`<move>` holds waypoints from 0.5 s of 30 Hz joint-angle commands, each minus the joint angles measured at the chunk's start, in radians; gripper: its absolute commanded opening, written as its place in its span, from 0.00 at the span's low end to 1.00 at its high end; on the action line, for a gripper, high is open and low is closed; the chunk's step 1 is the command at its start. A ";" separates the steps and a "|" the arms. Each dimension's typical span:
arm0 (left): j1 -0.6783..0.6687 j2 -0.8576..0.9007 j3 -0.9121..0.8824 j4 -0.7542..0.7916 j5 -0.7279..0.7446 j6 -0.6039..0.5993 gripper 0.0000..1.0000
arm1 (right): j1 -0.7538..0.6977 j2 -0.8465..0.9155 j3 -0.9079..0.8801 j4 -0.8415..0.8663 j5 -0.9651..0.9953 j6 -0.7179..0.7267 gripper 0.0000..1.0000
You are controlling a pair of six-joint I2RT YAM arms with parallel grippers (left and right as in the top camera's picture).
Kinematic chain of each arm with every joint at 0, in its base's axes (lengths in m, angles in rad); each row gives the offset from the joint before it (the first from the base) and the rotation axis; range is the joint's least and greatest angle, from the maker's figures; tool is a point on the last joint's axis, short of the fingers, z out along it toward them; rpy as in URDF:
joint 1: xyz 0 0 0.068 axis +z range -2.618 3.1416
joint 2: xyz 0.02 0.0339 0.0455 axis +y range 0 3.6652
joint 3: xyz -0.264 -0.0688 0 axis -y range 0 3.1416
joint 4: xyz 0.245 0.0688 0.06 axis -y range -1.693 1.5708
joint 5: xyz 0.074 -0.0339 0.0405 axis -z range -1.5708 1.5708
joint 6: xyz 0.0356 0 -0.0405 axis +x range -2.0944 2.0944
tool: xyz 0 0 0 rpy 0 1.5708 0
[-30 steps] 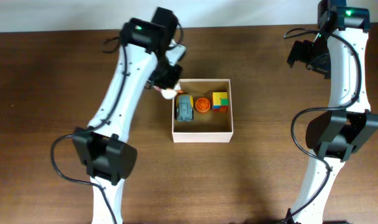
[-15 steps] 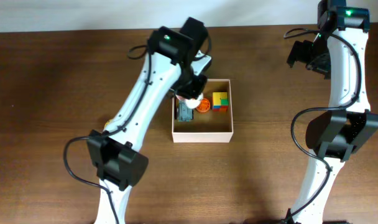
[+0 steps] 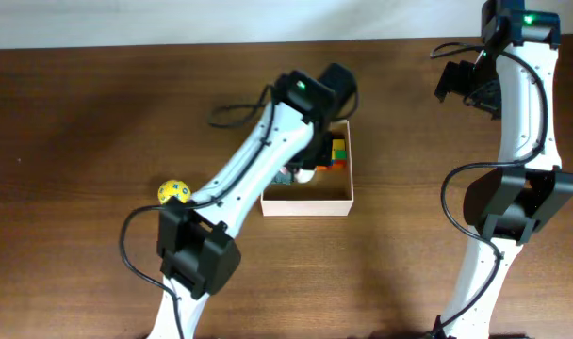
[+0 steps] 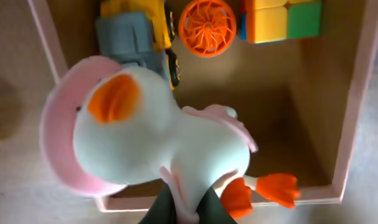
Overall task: Pack container
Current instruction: 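Lower the duck into the box with the left gripper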
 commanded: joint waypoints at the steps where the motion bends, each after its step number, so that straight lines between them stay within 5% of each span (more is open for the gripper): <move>1: -0.027 0.005 -0.050 0.025 -0.062 -0.149 0.02 | 0.002 -0.032 0.014 0.000 -0.002 0.005 0.99; 15: -0.034 0.005 -0.195 0.043 -0.117 -0.256 0.02 | 0.002 -0.032 0.014 0.000 -0.002 0.005 0.99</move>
